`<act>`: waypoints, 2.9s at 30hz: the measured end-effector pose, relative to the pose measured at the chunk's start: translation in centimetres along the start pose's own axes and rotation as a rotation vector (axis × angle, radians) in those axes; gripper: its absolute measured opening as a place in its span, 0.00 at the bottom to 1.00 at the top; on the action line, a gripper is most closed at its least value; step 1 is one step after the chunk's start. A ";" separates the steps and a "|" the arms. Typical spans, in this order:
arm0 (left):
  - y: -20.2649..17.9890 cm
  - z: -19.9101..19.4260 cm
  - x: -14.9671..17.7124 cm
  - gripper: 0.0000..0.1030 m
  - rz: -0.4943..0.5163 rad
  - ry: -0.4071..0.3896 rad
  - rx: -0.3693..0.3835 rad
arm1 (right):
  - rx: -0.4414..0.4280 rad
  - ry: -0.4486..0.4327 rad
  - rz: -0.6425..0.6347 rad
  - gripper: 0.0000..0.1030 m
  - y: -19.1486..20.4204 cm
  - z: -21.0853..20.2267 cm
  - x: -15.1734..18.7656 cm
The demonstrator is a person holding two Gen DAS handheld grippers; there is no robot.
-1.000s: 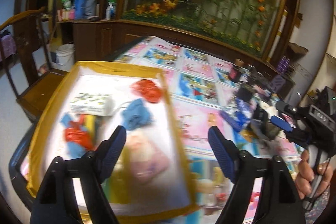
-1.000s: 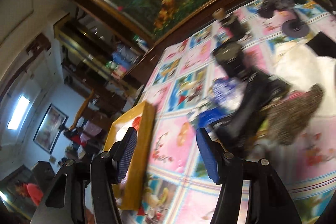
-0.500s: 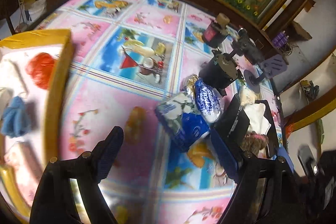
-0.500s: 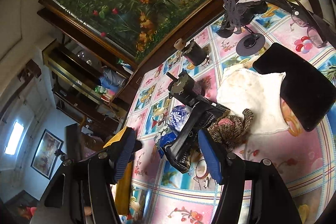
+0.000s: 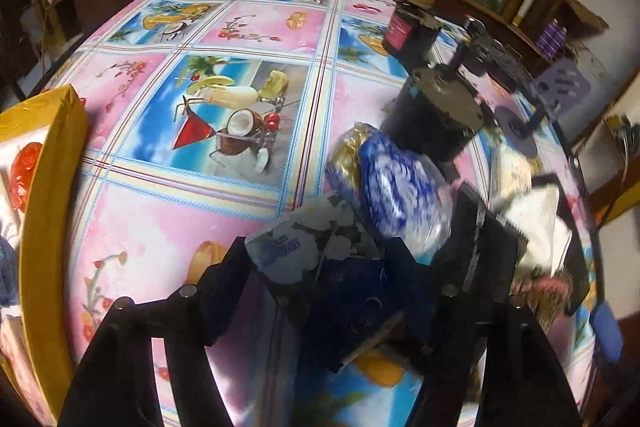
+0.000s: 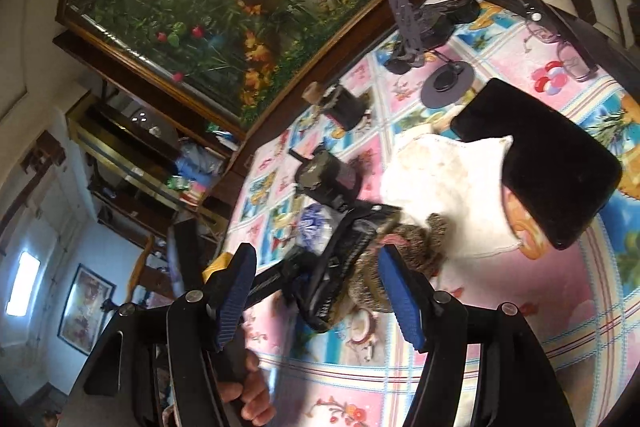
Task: Organize soft objects
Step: 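Grasp the blue floral tissue pack with the left tool while the right tool grasps the brown knitted hat, then carry the floral tissue pack and knitted hat over the tray with both tools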
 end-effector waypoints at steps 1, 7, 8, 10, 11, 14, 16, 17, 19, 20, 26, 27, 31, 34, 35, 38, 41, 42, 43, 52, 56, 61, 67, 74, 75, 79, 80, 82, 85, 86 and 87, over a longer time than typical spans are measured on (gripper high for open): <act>0.4 -0.3 0.5 0.66 0.012 0.002 0.010 | 0.020 0.009 0.005 0.66 -0.2 0.1 0.1; 3.9 -3.3 3.6 0.66 0.076 -0.047 0.020 | 0.129 0.114 0.017 0.66 -1.6 1.9 1.2; 4.1 -3.5 3.7 0.66 0.076 -0.055 0.024 | 0.144 0.129 0.009 0.66 -1.6 2.3 1.4; 4.3 -3.5 3.6 0.66 0.070 -0.057 0.033 | 0.184 0.146 -0.015 0.66 -1.5 3.0 1.6; 4.2 -3.4 3.6 0.66 0.075 -0.063 0.029 | 0.207 0.154 -0.028 0.66 -1.6 3.4 1.7; 3.7 -3.4 3.9 0.67 0.107 -0.089 0.014 | 0.272 0.173 -0.044 0.66 -2.1 4.6 1.9; 3.7 -3.3 4.0 0.67 0.116 -0.095 0.016 | 0.279 0.186 -0.085 0.66 -1.7 5.5 1.9; 3.7 -3.3 4.0 0.67 0.117 -0.100 0.018 | 0.290 0.187 -0.106 0.64 -1.5 5.8 1.8; 3.8 -3.4 4.0 0.66 0.119 -0.108 0.018 | 0.308 0.192 -0.174 0.60 -0.5 6.2 1.8; 3.8 -3.5 4.1 0.66 0.117 -0.113 0.019 | 0.303 0.193 -0.202 0.58 0.0 6.3 1.9; 3.7 -4.3 4.0 0.63 0.125 -0.159 0.022 | 0.268 0.097 -0.226 0.56 1.0 4.2 1.5; 3.7 -4.6 3.9 0.63 0.122 -0.166 0.033 | 0.262 0.081 -0.228 0.56 1.2 3.9 1.4; 3.5 -5.8 3.7 0.63 0.125 -0.218 0.050 | 0.199 0.065 -0.217 0.56 1.9 3.5 1.3; 3.3 -6.3 3.7 0.63 0.128 -0.239 0.067 | 0.163 0.049 -0.247 0.56 3.0 3.2 1.3; 3.2 -6.5 3.7 0.63 0.132 -0.245 0.069 | 0.145 0.044 -0.258 0.56 3.4 3.1 1.3; 3.1 -6.7 3.7 0.63 0.136 -0.256 0.070 | 0.121 0.038 -0.281 0.56 4.4 3.1 1.5; 3.2 -6.9 3.6 0.63 0.133 -0.262 0.075 | 0.113 0.037 -0.289 0.56 4.8 3.2 1.7; 3.2 -7.0 3.6 0.63 0.133 -0.266 0.074 | 0.115 0.038 -0.292 0.56 4.8 3.2 1.7; 3.2 -7.0 3.6 0.63 0.132 -0.267 0.073 | 0.115 0.038 -0.293 0.56 4.9 3.2 1.8; 3.3 -7.0 3.6 0.63 0.130 -0.266 0.075 | 0.110 0.037 -0.298 0.56 4.8 3.3 1.7; 3.3 -7.1 3.6 0.63 0.128 -0.267 0.078 | 0.114 0.033 -0.297 0.56 4.8 3.2 1.7; 3.6 -7.4 3.3 0.63 0.107 -0.272 0.088 | 0.132 0.010 -0.282 0.56 4.5 2.7 1.4; 3.6 -7.5 3.2 0.63 0.108 -0.279 0.087 | 0.141 -0.028 -0.237 0.56 3.6 1.6 0.7; 3.6 -7.8 3.3 0.63 0.110 -0.305 0.072 | 0.124 -0.020 -0.247 0.56 3.9 1.7 0.7; 3.6 -7.9 3.3 0.63 0.110 -0.311 0.069 | 0.124 -0.021 -0.249 0.56 4.0 1.7 0.7; 3.6 -8.2 3.3 0.63 0.114 -0.334 0.057 | 0.124 -0.020 -0.252 0.56 4.1 1.8 0.8; 3.6 -8.3 3.3 0.63 0.115 -0.341 0.055 | 0.125 -0.019 -0.254 0.56 4.0 1.8 0.8; 3.6 -8.4 3.3 0.63 0.115 -0.351 0.053 | 0.124 -0.013 -0.258 0.56 4.1 2.0 0.9; 3.6 -8.6 3.3 0.63 0.119 -0.363 0.048 | 0.124 -0.011 -0.264 0.56 4.2 2.0 1.1; 3.6 -8.7 3.3 0.63 0.120 -0.368 0.048 | 0.123 -0.011 -0.266 0.56 4.2 2.0 1.1; 3.5 -8.7 3.3 0.63 0.122 -0.372 0.046 | 0.125 -0.012 -0.269 0.56 4.3 2.0 1.1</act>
Point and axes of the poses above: each gripper's, at about its wrist camera, not at the fingertips, and z roughly the way its jaws point, y to its left, x to its underside, the point moved 4 cm from there along z, roughly the way its jaws point, and after that the axes turned 13 degrees about -z, right-handed, at the moved point
